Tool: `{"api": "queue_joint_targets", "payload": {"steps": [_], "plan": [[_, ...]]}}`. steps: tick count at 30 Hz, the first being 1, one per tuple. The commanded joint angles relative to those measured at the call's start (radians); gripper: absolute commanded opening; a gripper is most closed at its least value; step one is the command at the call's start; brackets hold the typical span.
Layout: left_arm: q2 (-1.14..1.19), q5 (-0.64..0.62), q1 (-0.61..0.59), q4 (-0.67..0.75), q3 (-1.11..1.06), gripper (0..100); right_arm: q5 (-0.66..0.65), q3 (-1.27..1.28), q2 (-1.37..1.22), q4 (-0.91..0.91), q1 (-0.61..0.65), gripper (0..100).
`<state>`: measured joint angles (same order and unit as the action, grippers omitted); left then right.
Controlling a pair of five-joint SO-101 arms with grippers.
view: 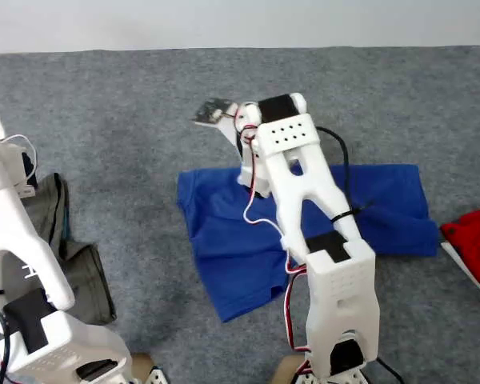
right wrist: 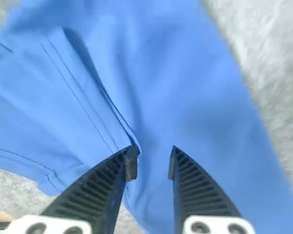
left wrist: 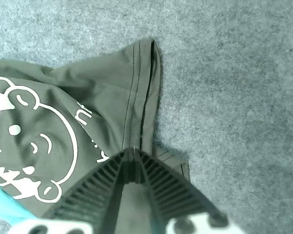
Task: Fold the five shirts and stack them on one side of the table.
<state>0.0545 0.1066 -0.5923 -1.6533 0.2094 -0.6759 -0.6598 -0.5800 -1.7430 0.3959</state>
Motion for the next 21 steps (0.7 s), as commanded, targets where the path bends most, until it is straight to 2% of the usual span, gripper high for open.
{"api": "queue_joint_targets", "payload": {"steps": [1,6,11,21], "plan": [[-0.038,0.009,0.008,0.029,0.001,2,-0.005,-0.068,0.001,-0.033,0.068,12.5],[-0.038,0.009,0.008,0.029,0.001,2,0.000,-0.071,-0.073,-0.033,0.153,12.8],[-0.038,0.009,0.008,0.029,0.001,2,0.064,-0.075,-0.153,-0.013,0.232,12.9],[-0.038,0.009,0.008,0.029,0.001,2,0.107,-0.077,-0.193,0.068,0.295,12.9]]}}
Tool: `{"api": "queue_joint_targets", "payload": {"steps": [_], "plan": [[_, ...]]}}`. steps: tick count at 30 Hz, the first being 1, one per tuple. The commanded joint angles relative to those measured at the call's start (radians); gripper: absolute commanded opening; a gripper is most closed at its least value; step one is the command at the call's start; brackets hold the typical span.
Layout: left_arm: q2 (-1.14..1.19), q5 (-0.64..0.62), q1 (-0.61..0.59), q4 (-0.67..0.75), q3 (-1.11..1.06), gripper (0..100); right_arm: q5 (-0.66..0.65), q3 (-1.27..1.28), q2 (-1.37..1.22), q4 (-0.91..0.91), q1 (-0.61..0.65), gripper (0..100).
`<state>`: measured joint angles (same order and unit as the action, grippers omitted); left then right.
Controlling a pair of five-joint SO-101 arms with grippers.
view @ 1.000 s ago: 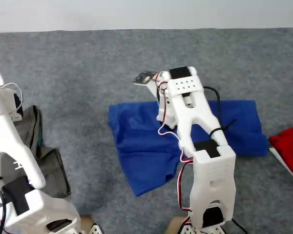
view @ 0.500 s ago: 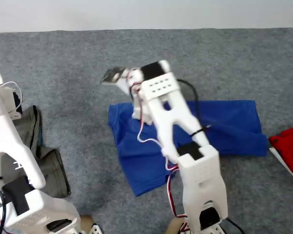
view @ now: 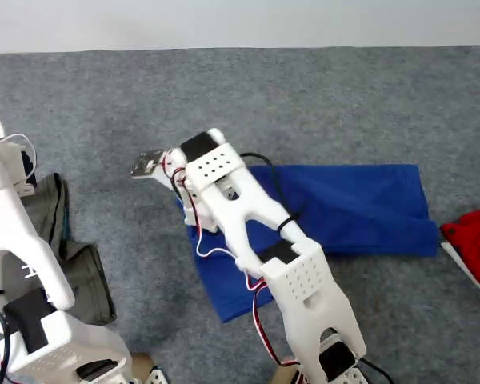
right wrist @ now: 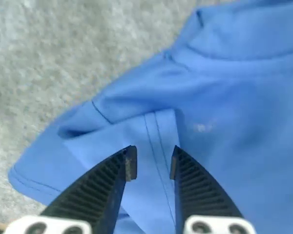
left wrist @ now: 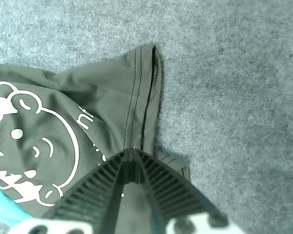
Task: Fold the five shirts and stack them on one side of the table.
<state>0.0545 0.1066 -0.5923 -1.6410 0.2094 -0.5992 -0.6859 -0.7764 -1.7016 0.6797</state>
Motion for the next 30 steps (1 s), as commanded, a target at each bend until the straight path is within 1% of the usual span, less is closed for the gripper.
{"api": "queue_joint_targets", "payload": {"steps": [1,6,12,15,18,22,26,30], "plan": [[-0.038,0.009,0.008,0.017,0.001,2,0.037,-0.051,0.004,0.041,0.012,12.9],[-0.038,0.009,0.008,0.017,0.001,2,0.038,-0.049,0.001,0.104,0.010,12.9],[-0.038,0.009,0.008,0.017,0.001,2,0.038,-0.049,-0.064,0.082,0.012,12.4],[-0.038,0.009,0.008,0.017,0.001,2,0.031,-0.049,-0.073,0.084,0.008,6.0],[-0.038,0.009,0.008,0.017,0.001,2,-0.018,-0.077,-0.067,0.074,0.005,0.9],[-0.038,0.009,0.008,0.017,0.001,2,-0.031,-0.132,-0.064,0.067,-0.024,1.1],[-0.038,0.009,0.008,0.017,0.001,2,-0.032,-0.232,-0.073,-0.001,-0.050,1.1],[-0.038,0.009,0.014,0.017,0.001,2,-0.032,-0.273,-0.073,-0.036,-0.074,1.4]]}}
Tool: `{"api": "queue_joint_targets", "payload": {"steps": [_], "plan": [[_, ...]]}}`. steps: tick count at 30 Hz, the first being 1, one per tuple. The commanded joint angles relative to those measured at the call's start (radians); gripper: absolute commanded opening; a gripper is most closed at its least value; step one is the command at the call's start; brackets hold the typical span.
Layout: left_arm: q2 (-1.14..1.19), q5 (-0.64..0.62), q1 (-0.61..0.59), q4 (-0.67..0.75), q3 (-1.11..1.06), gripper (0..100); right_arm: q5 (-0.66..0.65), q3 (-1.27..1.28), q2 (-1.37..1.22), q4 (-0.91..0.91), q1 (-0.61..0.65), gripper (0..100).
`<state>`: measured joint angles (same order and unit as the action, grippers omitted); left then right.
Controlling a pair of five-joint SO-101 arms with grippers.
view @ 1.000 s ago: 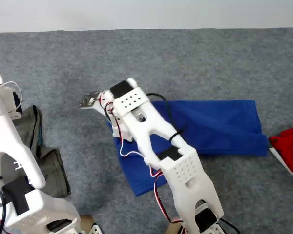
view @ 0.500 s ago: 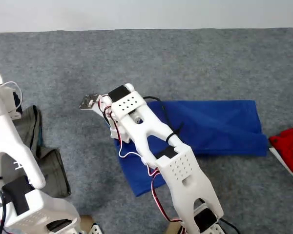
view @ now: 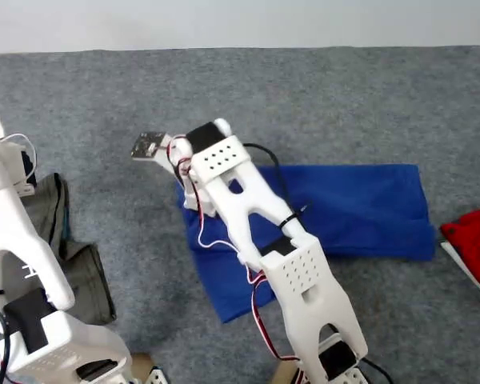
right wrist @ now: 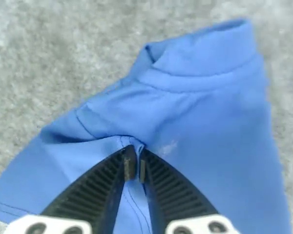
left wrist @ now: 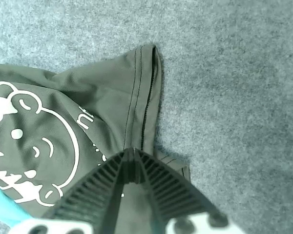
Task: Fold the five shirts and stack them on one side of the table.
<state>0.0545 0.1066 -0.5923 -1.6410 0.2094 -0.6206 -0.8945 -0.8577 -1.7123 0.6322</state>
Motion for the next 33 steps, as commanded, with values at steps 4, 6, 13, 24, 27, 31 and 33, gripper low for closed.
{"api": "queue_joint_targets", "payload": {"steps": [4,6,13,24,27,31,33], "plan": [[-0.038,0.009,0.035,0.017,0.001,2,-0.009,-0.066,-0.008,-0.004,-0.050,1.4],[-0.038,0.009,0.044,0.017,0.001,2,-0.009,-0.071,-0.038,0.005,-0.059,1.5],[-0.038,0.009,0.044,0.017,0.001,2,0.048,-0.086,-0.058,-0.036,-0.059,9.8],[-0.037,0.009,0.046,0.032,0.001,2,0.054,-0.245,-0.064,-0.025,-0.016,9.6],[-0.037,0.009,0.046,0.032,0.001,2,0.054,-0.245,-0.099,0.058,-0.004,9.6],[-0.037,0.009,0.046,0.032,0.001,2,0.054,-0.247,-0.168,0.136,0.036,9.6],[-0.037,0.009,0.046,0.032,0.001,2,0.054,-0.247,-0.203,0.150,0.059,9.6]]}}
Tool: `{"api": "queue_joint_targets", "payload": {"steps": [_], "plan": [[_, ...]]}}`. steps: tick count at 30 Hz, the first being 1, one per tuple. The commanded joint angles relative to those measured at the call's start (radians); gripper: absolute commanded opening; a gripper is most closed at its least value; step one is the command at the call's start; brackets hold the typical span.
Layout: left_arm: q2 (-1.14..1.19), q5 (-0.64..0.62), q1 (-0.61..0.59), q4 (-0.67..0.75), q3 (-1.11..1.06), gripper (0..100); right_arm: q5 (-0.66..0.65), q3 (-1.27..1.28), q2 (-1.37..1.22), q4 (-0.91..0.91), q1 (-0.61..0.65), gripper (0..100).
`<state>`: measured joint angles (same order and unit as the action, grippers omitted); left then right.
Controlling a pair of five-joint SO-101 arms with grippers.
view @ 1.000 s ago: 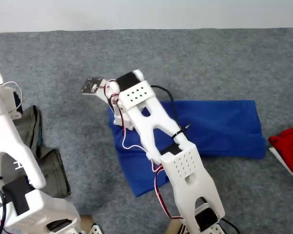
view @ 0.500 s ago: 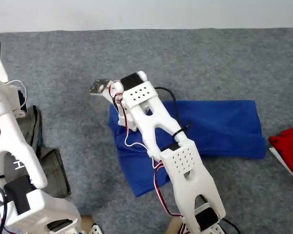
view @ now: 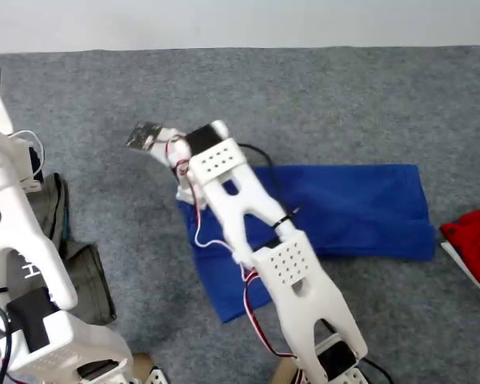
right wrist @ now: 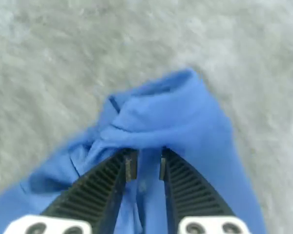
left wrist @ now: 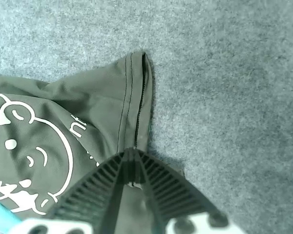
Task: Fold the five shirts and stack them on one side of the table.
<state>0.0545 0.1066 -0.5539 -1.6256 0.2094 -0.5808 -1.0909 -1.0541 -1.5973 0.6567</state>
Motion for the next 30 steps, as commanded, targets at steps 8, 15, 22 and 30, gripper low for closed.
{"api": "queue_joint_targets", "payload": {"steps": [8,15,22,30], "plan": [[-0.037,0.011,0.006,0.017,0.001,2,0.015,-0.201,0.012,-0.036,0.041,9.6],[-0.037,0.011,0.006,0.017,0.001,2,0.018,-0.316,0.025,-0.200,0.013,9.7],[-0.037,0.011,0.006,0.017,0.001,2,0.040,-0.230,0.071,-0.200,-0.007,9.9],[-0.037,0.011,0.006,0.017,0.001,2,0.098,0.021,0.208,-0.199,-0.008,10.2]]}}
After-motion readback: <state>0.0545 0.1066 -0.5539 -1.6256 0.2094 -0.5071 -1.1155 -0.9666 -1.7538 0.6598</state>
